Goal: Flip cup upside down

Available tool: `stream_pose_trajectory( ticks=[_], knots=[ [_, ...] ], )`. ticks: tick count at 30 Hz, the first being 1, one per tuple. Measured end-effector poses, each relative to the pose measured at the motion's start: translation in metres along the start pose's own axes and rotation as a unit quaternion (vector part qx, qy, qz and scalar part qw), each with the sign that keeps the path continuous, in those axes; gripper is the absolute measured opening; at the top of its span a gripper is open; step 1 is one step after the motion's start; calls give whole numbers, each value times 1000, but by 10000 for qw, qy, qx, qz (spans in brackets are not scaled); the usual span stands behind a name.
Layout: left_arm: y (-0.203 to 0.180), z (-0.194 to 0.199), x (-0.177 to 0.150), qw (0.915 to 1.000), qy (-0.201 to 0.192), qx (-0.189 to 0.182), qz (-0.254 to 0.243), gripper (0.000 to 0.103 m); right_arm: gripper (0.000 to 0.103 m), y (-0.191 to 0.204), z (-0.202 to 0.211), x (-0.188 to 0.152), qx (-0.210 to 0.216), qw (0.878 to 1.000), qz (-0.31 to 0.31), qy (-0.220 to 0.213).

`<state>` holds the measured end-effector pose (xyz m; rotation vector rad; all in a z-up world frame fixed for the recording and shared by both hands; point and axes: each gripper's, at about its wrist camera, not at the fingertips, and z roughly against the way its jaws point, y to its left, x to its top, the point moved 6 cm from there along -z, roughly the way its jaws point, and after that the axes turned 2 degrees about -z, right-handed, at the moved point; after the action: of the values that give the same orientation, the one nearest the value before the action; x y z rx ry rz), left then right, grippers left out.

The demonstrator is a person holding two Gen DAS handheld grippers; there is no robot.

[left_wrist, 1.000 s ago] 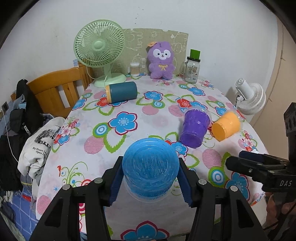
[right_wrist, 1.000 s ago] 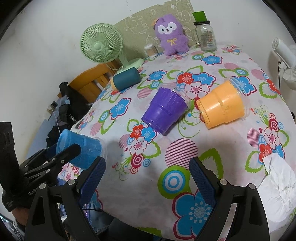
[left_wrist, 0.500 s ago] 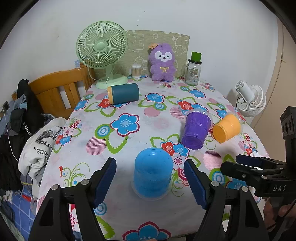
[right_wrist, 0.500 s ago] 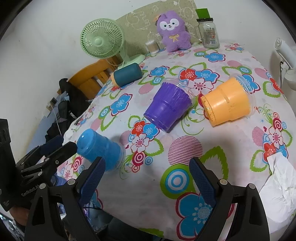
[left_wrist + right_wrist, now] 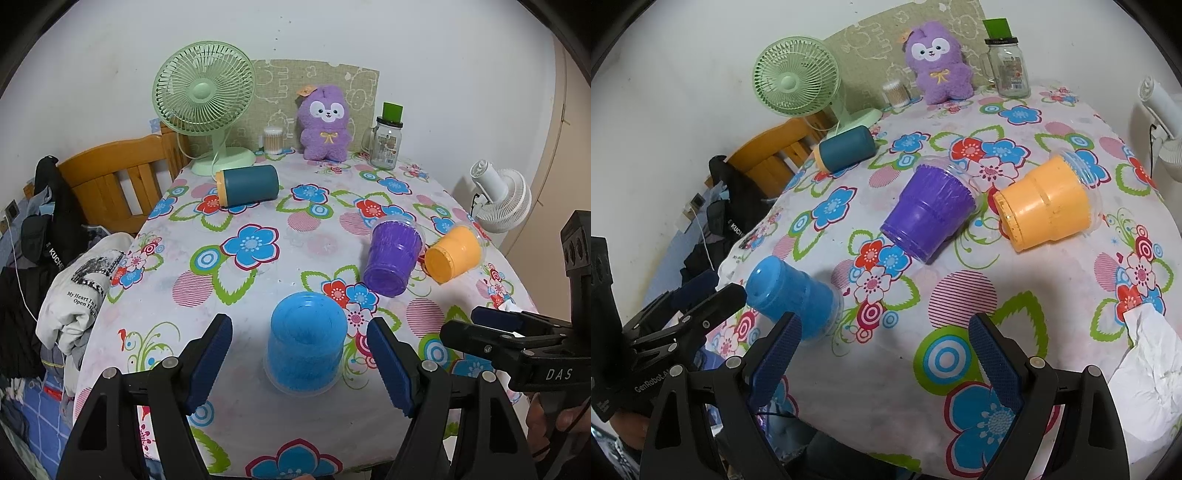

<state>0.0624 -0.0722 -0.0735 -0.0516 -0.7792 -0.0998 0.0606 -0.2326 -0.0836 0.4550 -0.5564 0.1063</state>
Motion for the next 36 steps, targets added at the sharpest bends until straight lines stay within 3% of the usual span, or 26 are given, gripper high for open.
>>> stream_pose_trajectory(
  ticks=[23, 36],
  knots=[
    [14, 30, 3, 9990, -341, -32, 293, 93, 93, 39, 24, 11, -30, 9982, 465, -386],
    [26, 60, 12, 9951, -860, -14, 493, 98, 93, 68, 51, 22, -191, 9918, 864, -921]
  ],
)
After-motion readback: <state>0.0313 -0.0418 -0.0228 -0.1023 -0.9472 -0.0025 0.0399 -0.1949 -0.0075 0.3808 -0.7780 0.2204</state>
